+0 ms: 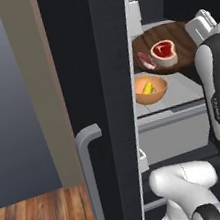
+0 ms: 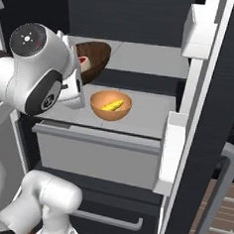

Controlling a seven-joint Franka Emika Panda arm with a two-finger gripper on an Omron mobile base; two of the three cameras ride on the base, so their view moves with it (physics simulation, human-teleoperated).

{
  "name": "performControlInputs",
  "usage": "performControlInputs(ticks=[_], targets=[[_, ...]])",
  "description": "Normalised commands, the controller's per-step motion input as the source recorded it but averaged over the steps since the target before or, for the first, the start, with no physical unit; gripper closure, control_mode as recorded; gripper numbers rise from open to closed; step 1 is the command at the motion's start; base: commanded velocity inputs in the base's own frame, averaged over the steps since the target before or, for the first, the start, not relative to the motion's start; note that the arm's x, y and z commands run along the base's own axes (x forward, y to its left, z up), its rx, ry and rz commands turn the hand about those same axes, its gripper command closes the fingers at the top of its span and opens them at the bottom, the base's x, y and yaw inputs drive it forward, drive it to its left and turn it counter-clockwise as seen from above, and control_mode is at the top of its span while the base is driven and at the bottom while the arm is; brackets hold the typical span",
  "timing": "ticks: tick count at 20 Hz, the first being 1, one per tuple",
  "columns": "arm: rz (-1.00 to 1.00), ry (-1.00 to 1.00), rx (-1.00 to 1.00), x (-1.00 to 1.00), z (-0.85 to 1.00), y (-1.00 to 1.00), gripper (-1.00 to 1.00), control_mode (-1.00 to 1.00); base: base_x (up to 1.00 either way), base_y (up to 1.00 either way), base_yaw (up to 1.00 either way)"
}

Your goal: Place the bowl with the lemon wedge and corn on the second highest shelf of the fridge. Place the bowl with the steaks on the top shelf of the fridge.

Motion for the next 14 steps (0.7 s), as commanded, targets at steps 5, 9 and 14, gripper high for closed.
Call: performControlInputs(ticks=[5, 9, 14], targets=[[0.00, -0.04, 0.28, 0.45, 0.00, -0.05, 1.00, -1.00, 0.00, 0.00, 0.00], [-0.01, 0.00, 0.00, 0.55, 0.00, 0.00, 1.00, -1.00, 0.00, 0.00, 0.00], [-0.05, 0.00, 0.02, 1.00, 0.00, 0.00, 1.00, -1.00, 0.00, 0.00, 0.00]])
